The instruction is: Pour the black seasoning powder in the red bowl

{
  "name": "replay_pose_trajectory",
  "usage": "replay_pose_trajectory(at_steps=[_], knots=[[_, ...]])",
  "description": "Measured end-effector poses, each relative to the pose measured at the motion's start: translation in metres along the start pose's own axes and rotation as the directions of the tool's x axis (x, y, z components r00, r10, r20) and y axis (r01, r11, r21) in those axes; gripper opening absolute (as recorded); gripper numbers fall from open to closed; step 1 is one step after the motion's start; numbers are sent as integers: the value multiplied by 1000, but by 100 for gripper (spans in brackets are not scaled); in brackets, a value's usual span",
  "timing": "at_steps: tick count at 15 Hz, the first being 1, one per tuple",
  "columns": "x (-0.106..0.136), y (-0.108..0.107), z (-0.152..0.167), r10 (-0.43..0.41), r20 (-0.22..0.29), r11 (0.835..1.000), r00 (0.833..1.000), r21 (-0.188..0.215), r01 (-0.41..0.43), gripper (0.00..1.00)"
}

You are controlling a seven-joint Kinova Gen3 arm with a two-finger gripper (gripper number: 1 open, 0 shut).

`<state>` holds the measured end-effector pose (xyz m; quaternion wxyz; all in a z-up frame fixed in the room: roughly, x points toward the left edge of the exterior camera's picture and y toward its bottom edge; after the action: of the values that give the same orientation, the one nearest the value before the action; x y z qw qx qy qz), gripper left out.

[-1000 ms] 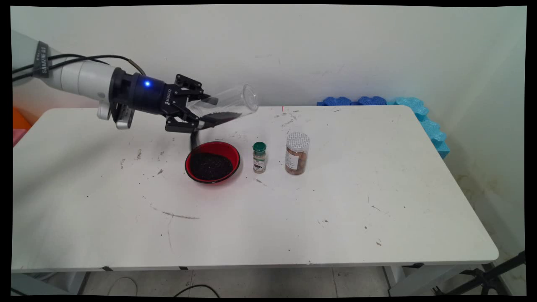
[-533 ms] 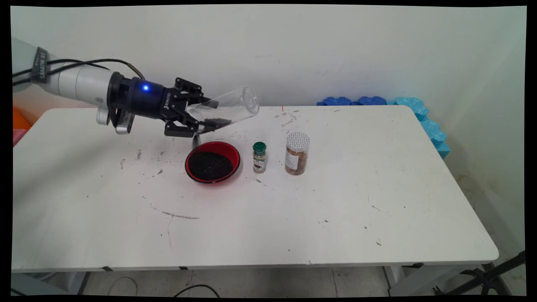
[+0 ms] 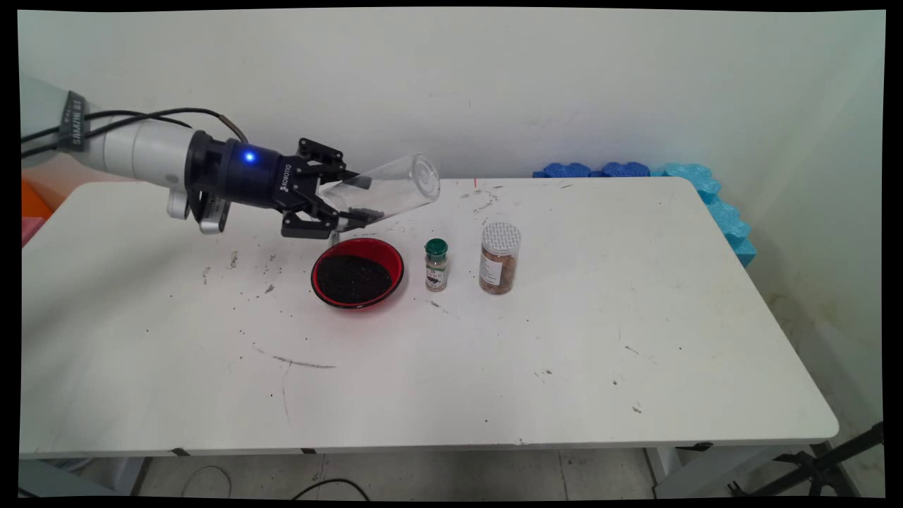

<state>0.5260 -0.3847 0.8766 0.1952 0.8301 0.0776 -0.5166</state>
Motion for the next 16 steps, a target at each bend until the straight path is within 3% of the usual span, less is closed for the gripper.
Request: replay_pose_trajectory(at_steps=[8, 16], knots=[[6, -1, 21, -11, 6, 1000, 1000, -17, 11, 0], [7, 2, 36, -89, 53, 995, 995, -47, 92, 0]])
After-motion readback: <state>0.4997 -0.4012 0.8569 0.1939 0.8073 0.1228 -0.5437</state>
